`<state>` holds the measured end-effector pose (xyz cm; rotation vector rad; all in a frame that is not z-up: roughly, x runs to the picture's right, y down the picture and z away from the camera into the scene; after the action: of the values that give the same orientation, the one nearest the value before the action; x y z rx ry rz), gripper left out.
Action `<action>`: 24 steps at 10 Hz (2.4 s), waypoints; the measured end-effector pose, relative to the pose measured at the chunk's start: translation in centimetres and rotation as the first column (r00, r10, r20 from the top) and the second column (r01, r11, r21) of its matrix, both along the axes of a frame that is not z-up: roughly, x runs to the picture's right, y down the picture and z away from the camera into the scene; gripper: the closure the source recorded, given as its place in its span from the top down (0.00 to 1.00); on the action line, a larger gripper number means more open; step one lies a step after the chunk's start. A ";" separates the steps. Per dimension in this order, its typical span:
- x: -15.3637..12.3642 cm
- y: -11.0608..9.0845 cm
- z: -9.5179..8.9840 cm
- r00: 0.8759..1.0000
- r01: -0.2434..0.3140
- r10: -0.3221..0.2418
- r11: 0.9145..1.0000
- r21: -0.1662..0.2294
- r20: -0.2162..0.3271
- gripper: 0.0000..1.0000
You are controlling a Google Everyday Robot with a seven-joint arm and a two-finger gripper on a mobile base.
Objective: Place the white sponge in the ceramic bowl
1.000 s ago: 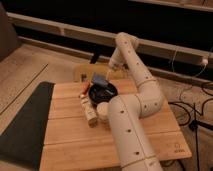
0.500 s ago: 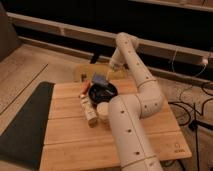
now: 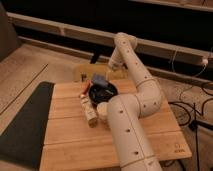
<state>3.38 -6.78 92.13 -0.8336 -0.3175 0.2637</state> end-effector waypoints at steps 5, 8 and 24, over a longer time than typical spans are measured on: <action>1.3 -2.0 0.7 0.998 0.062 -0.063 0.992 0.111 0.003 0.00; 1.5 -2.3 0.6 0.997 0.063 -0.068 0.989 0.134 0.034 0.00; -2.7 2.0 1.1 0.984 0.146 -0.147 0.989 0.013 0.101 0.00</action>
<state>0.73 -4.74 93.28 -0.8623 -0.3498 0.0829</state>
